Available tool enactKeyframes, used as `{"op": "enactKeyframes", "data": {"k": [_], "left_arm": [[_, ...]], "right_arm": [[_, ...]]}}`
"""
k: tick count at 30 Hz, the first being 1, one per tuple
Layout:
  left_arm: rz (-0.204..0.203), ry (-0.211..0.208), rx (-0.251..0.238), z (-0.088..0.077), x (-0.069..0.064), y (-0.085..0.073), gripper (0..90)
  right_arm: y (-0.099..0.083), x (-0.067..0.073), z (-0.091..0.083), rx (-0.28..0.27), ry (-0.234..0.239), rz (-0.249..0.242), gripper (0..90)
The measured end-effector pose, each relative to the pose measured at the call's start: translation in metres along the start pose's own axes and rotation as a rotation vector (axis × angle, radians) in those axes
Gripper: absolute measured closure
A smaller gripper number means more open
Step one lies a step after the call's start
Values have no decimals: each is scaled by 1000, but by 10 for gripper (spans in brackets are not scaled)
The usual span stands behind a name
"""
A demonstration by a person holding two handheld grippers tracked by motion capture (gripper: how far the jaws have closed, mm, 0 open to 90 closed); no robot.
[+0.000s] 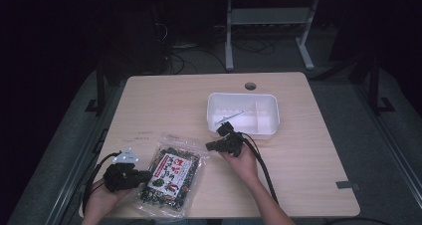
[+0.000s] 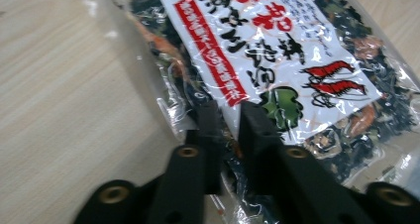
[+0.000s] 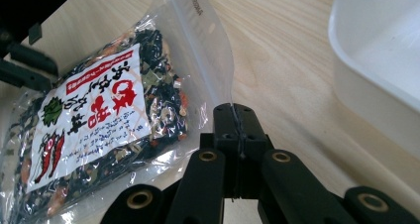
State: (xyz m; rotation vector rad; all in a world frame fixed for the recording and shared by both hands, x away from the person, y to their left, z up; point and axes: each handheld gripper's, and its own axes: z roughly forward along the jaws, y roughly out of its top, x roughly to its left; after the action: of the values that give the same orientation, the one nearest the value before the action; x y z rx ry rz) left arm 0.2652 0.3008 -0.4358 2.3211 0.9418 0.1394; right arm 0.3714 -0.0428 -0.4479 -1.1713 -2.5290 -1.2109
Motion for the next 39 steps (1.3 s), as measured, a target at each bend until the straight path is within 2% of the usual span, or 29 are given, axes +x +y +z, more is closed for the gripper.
{"op": "enactKeyframes", "data": {"k": [2, 3, 4, 5, 6, 7, 8, 9, 12, 13, 15, 18, 21, 22, 26, 28, 29, 33, 39], "left_arm": [[-36, 0, -30, -2, 4, -1, 665], [-36, 0, -30, -2, 4, -1, 597], [-62, 5, -49, -3, 7, -2, 516], [-109, -14, -69, -4, 11, -3, 470], [-109, -14, -69, -4, 11, -3, 441], [-135, -37, -90, -4, 14, -4, 402], [-135, -37, -90, -4, 14, -4, 377], [-148, -56, -96, -3, 15, -4, 353], [-159, -83, -103, 0, 16, -4, 320], [-164, -97, -104, 1, 17, -4, 286], [-172, -112, -108, 3, 18, -4, 277], [-187, -159, -125, 7, 20, -3, 258], [-196, -179, -134, 9, 22, -2, 241], [-199, -193, -138, 10, 23, -2, 237], [-204, -244, -144, 16, 23, 2, 236], [-208, -296, -147, 19, 21, 5, 239], [-202, -310, -153, 19, 19, 6, 288], [-180, -316, -157, 17, 11, 11, 338], [-165, -340, -196, 13, 10, 12, 500]], "right_arm": [[0, 2, -6, -11, -8, -22, 897], [0, 2, -6, -11, -8, -22, 897], [0, 4, -14, -36, -6, -38, 897], [0, 6, -18, -49, -5, -45, 897], [0, 6, -18, -49, -5, -45, 897], [0, 10, -27, -76, -5, -69, 898], [0, 12, -31, -88, -2, -80, 898], [1, 14, -35, -94, -1, -88, 898], [2, 19, -44, -115, -5, -113, 898], [4, 24, -54, -133, -2, -129, 898], [5, 25, -58, -139, -5, -139, 899], [10, 36, -75, -170, -8, -180, 900], [12, 41, -81, -185, -10, -196, 900], [14, 45, -88, -201, -5, -209, 900], [16, 53, -97, -223, 7, -231, 900], [18, 59, -100, -231, 6, -252, 900], [19, 65, -102, -232, 0, -272, 900], [22, 70, -105, -245, -5, -288, 900], [23, 65, -113, -275, 3, -264, 900]]}}
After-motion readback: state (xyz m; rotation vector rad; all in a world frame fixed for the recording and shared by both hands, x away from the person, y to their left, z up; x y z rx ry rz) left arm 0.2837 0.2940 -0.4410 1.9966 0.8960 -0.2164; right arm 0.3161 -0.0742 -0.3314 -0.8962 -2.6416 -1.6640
